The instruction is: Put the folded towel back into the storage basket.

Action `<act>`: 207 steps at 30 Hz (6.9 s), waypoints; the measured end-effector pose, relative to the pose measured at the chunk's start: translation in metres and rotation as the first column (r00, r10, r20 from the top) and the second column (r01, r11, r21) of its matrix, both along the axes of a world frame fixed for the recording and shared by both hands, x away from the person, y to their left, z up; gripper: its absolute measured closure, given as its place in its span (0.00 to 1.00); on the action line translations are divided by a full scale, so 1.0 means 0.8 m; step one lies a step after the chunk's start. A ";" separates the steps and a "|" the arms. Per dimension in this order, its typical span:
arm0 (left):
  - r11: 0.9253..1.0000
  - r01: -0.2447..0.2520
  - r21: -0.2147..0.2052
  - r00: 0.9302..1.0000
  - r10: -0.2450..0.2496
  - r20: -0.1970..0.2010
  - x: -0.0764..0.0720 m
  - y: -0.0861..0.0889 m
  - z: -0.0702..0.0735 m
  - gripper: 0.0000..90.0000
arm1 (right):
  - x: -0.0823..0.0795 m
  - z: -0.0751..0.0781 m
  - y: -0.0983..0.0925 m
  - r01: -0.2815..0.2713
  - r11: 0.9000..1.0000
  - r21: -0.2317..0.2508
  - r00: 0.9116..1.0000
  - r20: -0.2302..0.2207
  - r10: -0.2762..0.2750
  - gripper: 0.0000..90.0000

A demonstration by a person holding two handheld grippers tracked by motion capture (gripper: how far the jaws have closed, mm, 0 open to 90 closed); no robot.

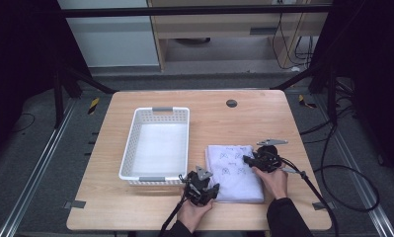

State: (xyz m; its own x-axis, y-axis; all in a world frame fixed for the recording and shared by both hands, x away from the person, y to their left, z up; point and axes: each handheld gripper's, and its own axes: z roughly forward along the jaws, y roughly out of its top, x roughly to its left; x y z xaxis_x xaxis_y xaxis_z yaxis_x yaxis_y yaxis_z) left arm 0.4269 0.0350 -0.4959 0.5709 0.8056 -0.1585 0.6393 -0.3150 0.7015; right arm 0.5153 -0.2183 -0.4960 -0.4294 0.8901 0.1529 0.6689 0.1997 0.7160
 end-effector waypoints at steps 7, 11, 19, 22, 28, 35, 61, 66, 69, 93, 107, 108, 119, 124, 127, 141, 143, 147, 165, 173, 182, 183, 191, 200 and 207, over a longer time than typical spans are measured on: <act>1.000 0.006 -0.003 1.000 -0.006 -0.001 0.001 0.001 0.001 0.71 | -0.002 0.001 0.002 -0.001 1.000 0.004 1.000 0.006 0.001 0.73; 0.998 -0.023 0.062 0.999 0.021 0.036 0.001 0.001 0.004 0.51 | -0.002 0.000 0.002 -0.005 1.000 -0.003 1.000 0.012 0.005 0.73; 0.995 -0.059 0.076 0.998 0.057 0.026 0.007 0.002 0.000 0.27 | -0.003 0.000 0.003 -0.005 1.000 -0.005 1.000 0.020 0.005 0.72; 0.996 -0.068 0.065 0.998 0.067 0.009 0.008 0.002 -0.001 0.26 | -0.003 0.000 0.002 -0.004 1.000 -0.003 1.000 0.016 0.004 0.72; 0.998 -0.050 0.035 0.999 0.051 -0.006 0.006 -0.001 0.000 0.43 | -0.003 0.000 0.002 -0.004 1.000 -0.002 1.000 0.016 0.004 0.72; 0.999 -0.005 -0.037 0.999 0.003 -0.050 0.007 0.002 0.000 0.67 | -0.003 0.000 0.002 -0.002 1.000 -0.004 1.000 0.018 0.002 0.72; 0.999 0.027 -0.026 0.998 -0.026 0.052 -0.004 0.006 0.021 0.82 | -0.020 0.032 0.000 -0.019 0.999 0.036 0.995 0.100 0.016 0.81; 0.999 0.036 -0.032 0.997 -0.033 0.077 -0.009 0.010 0.033 0.82 | -0.025 0.044 0.001 -0.026 0.999 0.042 0.991 0.129 0.021 0.81; 0.999 0.045 -0.022 0.994 -0.042 0.105 -0.013 0.011 0.045 0.82 | -0.031 0.056 0.002 -0.030 0.998 0.047 0.987 0.159 0.022 0.81; 0.997 0.080 -0.020 0.984 -0.076 0.160 -0.018 0.022 0.089 0.82 | -0.051 0.102 -0.001 -0.045 0.996 0.079 0.964 0.264 0.022 0.81; 0.996 0.084 -0.018 0.977 -0.079 0.199 -0.018 0.037 0.115 0.82 | -0.053 0.126 0.010 -0.053 0.994 0.092 0.947 0.320 0.021 0.81; 0.996 0.084 -0.018 0.977 -0.079 0.199 -0.018 0.037 0.115 0.82 | -0.053 0.126 0.010 -0.053 0.994 0.092 0.947 0.320 0.021 0.81; 0.997 0.066 -0.026 0.974 -0.059 0.218 -0.013 0.062 0.134 0.82 | -0.046 0.144 0.034 -0.075 0.992 0.102 0.935 0.352 0.034 0.81; 0.998 0.052 -0.030 0.972 -0.044 0.232 -0.011 0.072 0.142 0.82 | -0.042 0.151 0.042 -0.078 0.991 0.105 0.933 0.359 0.035 0.81; 0.998 0.045 -0.039 0.970 -0.035 0.240 -0.011 0.079 0.147 0.82 | -0.040 0.158 0.050 -0.079 0.991 0.106 0.930 0.367 0.035 0.81; 0.998 0.031 -0.060 0.963 -0.014 0.268 -0.012 0.107 0.166 0.82 | -0.033 0.174 0.074 -0.104 0.988 0.114 0.920 0.389 0.052 0.81; 0.998 0.027 -0.059 0.962 -0.010 0.272 -0.011 0.111 0.168 0.82 | -0.032 0.177 0.079 -0.107 0.988 0.113 0.919 0.391 0.055 0.81; 0.998 0.024 -0.059 0.961 -0.007 0.275 -0.010 0.115 0.170 0.82 | -0.029 0.180 0.085 -0.108 0.988 0.114 0.918 0.393 0.055 0.81; 0.996 -0.001 -0.090 0.956 0.028 0.293 -0.009 0.145 0.181 0.82 | -0.021 0.196 0.114 -0.133 0.985 0.115 0.908 0.412 0.074 0.81; 0.996 -0.018 -0.091 0.953 0.045 0.300 -0.009 0.164 0.186 0.82 | -0.016 0.199 0.131 -0.147 0.982 0.116 0.906 0.415 0.087 0.81; 0.994 -0.044 -0.095 0.951 0.071 0.300 -0.008 0.179 0.185 0.82 | -0.011 0.202 0.151 -0.158 0.982 0.104 0.901 0.421 0.100 0.81; 0.994 -0.049 -0.098 0.951 0.076 0.298 -0.008 0.181 0.185 0.82 | -0.011 0.202 0.154 -0.157 0.982 0.104 0.901 0.421 0.100 0.81; 0.993 -0.068 -0.101 0.948 0.096 0.303 -0.008 0.196 0.186 0.82 | -0.005 0.198 0.165 -0.170 0.976 0.138 0.903 0.418 0.099 0.81; 0.991 -0.085 -0.100 0.948 0.111 0.298 -0.006 0.201 0.183 0.82 | -0.001 0.193 0.175 -0.173 0.976 0.132 0.901 0.422 0.103 0.81; 0.986 -0.114 -0.121 0.945 0.146 0.292 -0.003 0.224 0.184 0.82 | 0.003 0.199 0.195 -0.188 0.976 0.114 0.893 0.433 0.121 0.82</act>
State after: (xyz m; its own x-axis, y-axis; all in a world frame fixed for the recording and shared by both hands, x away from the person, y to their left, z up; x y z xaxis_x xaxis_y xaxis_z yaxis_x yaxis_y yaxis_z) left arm 0.4245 0.2139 -0.3486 0.4959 0.8645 -0.0817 0.4261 -0.1603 0.8904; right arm 0.5180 -0.0620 -0.3366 -0.6133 0.7881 0.0526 0.2678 0.1448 0.9525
